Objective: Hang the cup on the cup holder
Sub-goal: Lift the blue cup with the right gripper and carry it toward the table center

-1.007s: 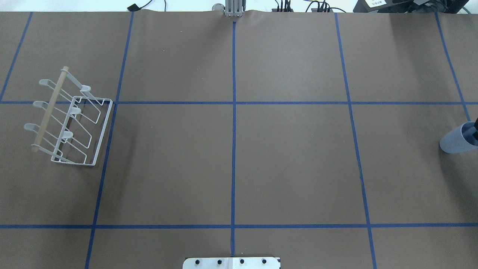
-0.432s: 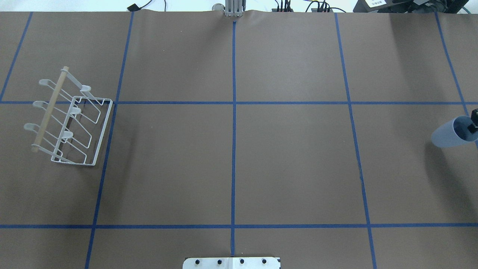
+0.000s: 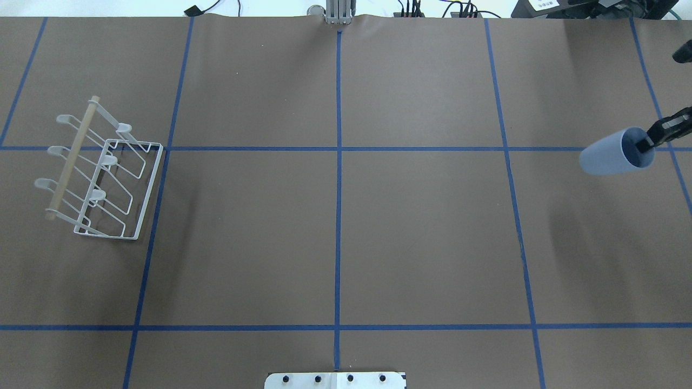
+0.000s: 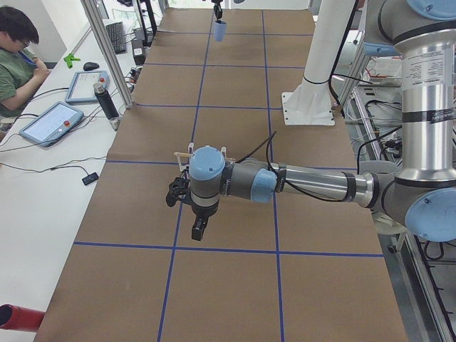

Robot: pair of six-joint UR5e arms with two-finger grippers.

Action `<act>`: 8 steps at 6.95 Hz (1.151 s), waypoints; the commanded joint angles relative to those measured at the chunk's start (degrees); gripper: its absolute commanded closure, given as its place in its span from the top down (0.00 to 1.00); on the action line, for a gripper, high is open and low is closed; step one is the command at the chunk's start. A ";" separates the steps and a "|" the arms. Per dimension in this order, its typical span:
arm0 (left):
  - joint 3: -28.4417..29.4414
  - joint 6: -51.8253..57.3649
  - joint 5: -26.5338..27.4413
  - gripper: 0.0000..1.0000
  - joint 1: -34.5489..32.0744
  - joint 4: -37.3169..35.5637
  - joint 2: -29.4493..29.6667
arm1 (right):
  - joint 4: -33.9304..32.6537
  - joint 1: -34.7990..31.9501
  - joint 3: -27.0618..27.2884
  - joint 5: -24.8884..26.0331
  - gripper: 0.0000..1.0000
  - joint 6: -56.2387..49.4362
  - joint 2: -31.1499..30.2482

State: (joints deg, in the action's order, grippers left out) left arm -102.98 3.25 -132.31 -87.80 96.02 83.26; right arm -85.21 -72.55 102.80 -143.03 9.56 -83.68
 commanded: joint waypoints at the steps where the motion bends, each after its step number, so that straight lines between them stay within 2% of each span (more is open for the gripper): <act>1: -0.29 -5.57 -5.28 0.99 0.26 1.97 1.80 | 22.87 4.93 -0.05 1.34 0.00 26.32 3.25; 2: -0.29 -12.41 -11.68 0.99 0.79 4.67 3.38 | 32.55 9.05 0.12 6.05 0.00 40.65 4.48; 3: -0.20 -19.61 -13.40 0.99 1.23 12.36 3.40 | 42.22 13.70 0.29 10.97 0.00 52.54 5.01; 5: -0.11 -42.07 -13.06 0.98 5.25 31.67 3.40 | 58.50 19.36 0.73 16.80 0.00 71.74 5.19; 7: -0.20 -67.82 -12.62 0.98 11.40 50.22 4.88 | 66.98 21.04 2.22 16.65 0.00 79.27 4.67; 8: -0.29 -75.68 -12.71 0.97 13.34 55.45 6.55 | 72.76 22.70 2.23 16.82 0.00 83.73 4.58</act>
State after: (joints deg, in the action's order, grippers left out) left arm -103.20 -61.50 -145.04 -77.08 143.69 88.24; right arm -18.57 -51.51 104.69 -126.37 88.42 -78.94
